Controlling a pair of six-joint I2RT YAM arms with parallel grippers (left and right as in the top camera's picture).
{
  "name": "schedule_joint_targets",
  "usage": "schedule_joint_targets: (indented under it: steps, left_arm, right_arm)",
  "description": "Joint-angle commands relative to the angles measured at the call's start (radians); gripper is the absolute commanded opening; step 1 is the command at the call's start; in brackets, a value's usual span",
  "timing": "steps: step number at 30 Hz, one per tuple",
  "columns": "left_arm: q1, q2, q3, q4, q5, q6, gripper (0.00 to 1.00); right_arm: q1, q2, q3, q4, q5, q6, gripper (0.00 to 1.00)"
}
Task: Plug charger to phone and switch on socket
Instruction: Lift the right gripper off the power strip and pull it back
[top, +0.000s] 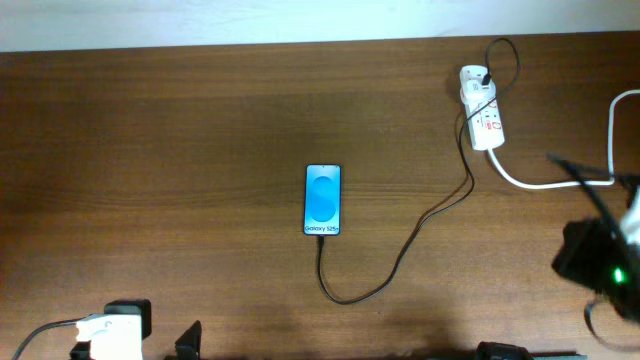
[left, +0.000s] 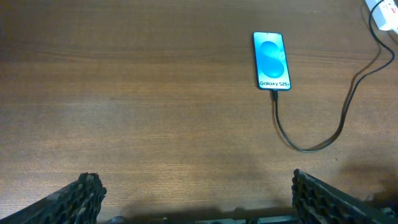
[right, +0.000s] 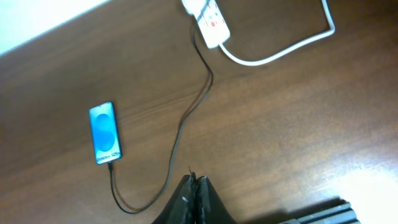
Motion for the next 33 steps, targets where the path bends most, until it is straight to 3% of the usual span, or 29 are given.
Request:
schedule_joint_targets:
  steps: [1, 5, 8, 19, 21, 22, 23, 33]
  left_arm:
    - [0.0, -0.005, -0.003, -0.001, -0.003, 0.005, 0.99]
    - [0.0, -0.005, -0.003, -0.001, -0.003, 0.005, 0.99]
    - [0.0, -0.005, -0.003, -0.001, -0.003, 0.005, 0.99]
    - [0.0, -0.005, -0.003, -0.001, -0.003, 0.005, 0.99]
    - [0.0, -0.005, -0.003, -0.001, -0.003, 0.005, 0.99]
    - [0.0, -0.005, -0.003, -0.001, -0.003, 0.005, 0.99]
    - [0.0, -0.005, -0.003, 0.0, -0.003, 0.005, 0.99]
    - [0.0, -0.005, -0.003, 0.0, -0.003, 0.005, 0.99]
  right_arm:
    - [0.008, -0.056, -0.009, -0.006, -0.068, -0.003, 0.15]
    - [0.008, -0.116, -0.052, -0.006, -0.08, -0.003, 0.18]
    - [0.008, -0.16, -0.117, -0.006, -0.085, -0.003, 0.28]
    - [0.008, -0.324, -0.249, -0.006, -0.149, -0.006, 0.29]
    - [0.008, -0.374, -0.249, -0.006, -0.163, -0.006, 0.41]
    - [0.008, -0.399, -0.249, -0.006, -0.163, -0.006, 0.66]
    - [0.008, -0.418, -0.249, -0.006, -0.163, -0.006, 0.99]
    - [0.008, -0.595, -0.249, -0.006, -0.192, -0.006, 0.98]
